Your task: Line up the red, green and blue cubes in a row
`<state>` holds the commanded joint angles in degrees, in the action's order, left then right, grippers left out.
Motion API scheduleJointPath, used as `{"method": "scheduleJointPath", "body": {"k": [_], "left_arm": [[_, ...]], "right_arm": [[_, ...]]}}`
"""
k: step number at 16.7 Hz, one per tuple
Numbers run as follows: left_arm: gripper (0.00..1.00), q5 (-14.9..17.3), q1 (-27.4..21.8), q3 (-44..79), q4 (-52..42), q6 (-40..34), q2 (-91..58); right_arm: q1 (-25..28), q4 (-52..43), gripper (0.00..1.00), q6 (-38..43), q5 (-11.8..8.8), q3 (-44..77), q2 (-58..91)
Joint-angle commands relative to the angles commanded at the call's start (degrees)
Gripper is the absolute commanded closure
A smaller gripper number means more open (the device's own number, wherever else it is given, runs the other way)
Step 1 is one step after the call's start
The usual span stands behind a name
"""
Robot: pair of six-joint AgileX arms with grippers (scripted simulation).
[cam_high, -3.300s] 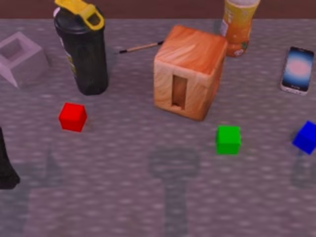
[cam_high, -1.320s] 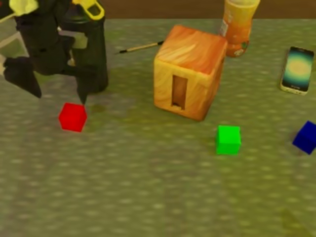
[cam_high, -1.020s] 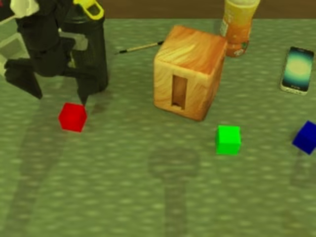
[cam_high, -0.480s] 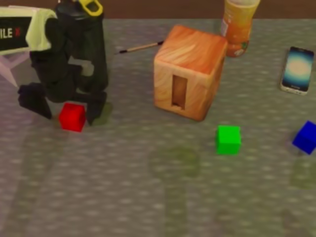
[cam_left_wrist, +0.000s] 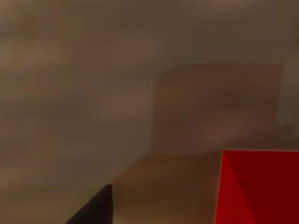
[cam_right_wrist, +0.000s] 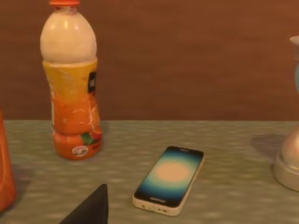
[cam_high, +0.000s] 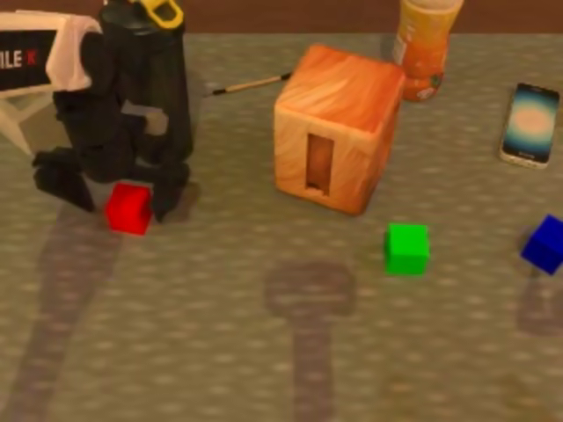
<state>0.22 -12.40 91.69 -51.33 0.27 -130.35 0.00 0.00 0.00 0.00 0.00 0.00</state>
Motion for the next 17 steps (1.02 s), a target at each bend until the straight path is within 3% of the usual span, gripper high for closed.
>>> {"method": "scheduleJointPath", "body": {"k": [8,17], "left_arm": [[0.98,0.0,0.0,0.0,0.0,0.0,0.0],[1.0,0.0,0.1,0.6,-0.6,0.0,1.8]], "right_arm": [[0.0,0.0,0.0,0.0,0.0,0.0,0.0],[0.0,0.0,0.0,0.0,0.0,0.0,0.0]]}}
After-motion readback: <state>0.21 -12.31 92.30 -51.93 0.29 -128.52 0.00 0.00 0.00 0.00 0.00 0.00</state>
